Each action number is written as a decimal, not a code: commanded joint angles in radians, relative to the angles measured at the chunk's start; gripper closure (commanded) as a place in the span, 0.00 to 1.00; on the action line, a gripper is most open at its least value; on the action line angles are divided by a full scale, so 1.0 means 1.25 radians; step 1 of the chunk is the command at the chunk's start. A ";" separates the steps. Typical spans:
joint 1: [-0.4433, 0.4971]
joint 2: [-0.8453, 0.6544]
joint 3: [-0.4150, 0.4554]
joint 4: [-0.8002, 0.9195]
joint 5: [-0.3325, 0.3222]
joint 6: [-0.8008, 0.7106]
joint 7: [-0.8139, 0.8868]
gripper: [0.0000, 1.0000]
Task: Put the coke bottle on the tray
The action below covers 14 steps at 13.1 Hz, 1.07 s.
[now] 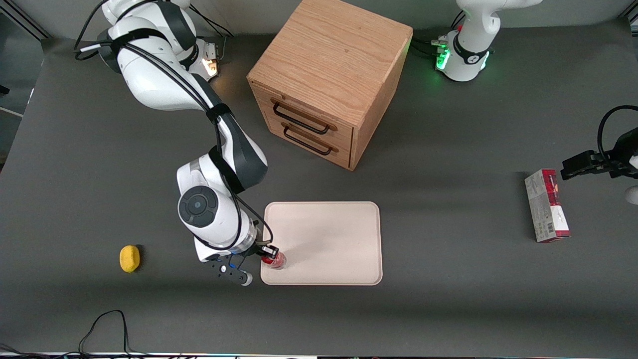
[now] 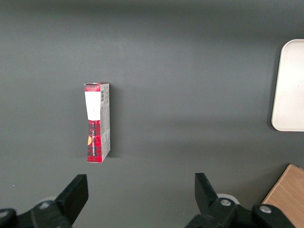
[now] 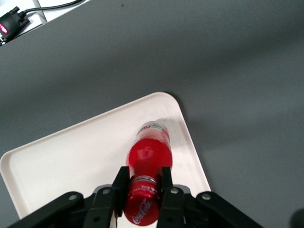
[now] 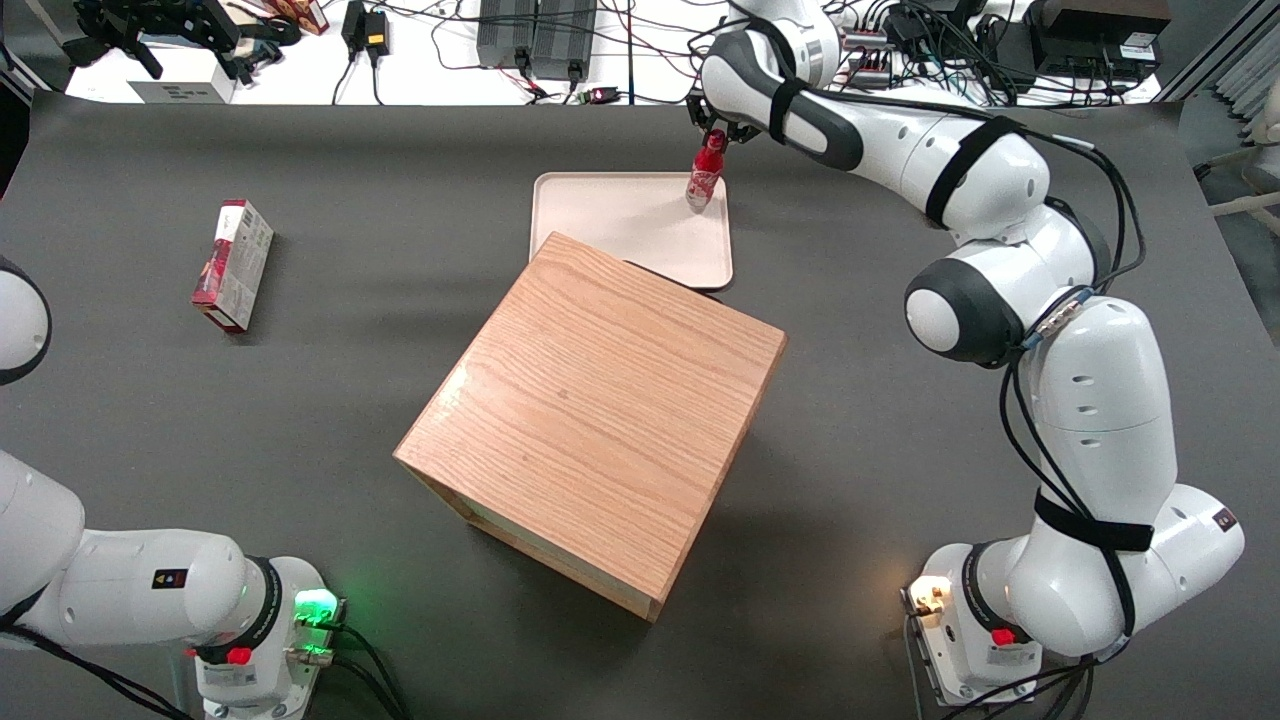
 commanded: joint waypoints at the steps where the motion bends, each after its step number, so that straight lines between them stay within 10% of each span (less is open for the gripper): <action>1: 0.007 0.025 0.001 0.040 -0.036 0.006 0.024 1.00; 2: 0.007 0.028 0.001 0.041 -0.039 0.007 0.024 1.00; 3: 0.007 0.028 0.002 0.041 -0.039 0.007 0.022 0.63; 4: 0.007 0.028 0.001 0.040 -0.041 0.007 0.025 0.02; 14: -0.030 -0.173 -0.004 -0.124 -0.027 -0.187 -0.151 0.00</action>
